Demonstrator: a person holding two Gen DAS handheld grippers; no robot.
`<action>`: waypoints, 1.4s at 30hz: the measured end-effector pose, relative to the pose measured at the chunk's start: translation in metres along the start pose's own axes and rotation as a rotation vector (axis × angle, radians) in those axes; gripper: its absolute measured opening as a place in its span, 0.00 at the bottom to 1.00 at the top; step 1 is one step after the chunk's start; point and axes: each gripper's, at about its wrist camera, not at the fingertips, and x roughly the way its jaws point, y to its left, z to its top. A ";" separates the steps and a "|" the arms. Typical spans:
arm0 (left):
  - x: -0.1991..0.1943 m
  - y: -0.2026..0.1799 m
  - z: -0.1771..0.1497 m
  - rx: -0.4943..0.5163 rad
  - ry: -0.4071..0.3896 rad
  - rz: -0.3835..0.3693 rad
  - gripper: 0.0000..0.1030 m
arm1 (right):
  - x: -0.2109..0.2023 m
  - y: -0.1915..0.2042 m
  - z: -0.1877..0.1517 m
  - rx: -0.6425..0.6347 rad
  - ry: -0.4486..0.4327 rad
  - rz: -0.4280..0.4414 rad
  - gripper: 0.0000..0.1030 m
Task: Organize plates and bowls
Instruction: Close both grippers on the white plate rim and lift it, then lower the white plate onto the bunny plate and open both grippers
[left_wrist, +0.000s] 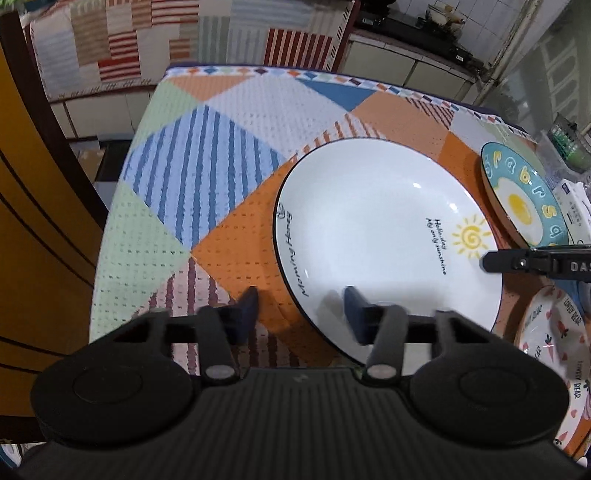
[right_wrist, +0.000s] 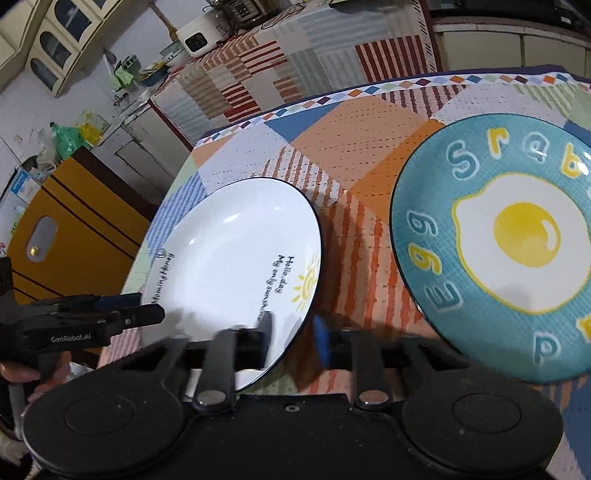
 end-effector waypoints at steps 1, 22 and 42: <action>0.003 0.001 -0.001 -0.002 0.008 -0.011 0.30 | 0.001 -0.001 0.000 -0.002 -0.007 0.002 0.14; -0.036 -0.023 -0.007 -0.046 0.020 -0.053 0.20 | -0.023 0.011 -0.001 -0.066 0.024 0.024 0.18; -0.150 -0.145 -0.054 0.111 -0.046 -0.126 0.20 | -0.197 0.012 -0.076 -0.108 -0.075 -0.007 0.20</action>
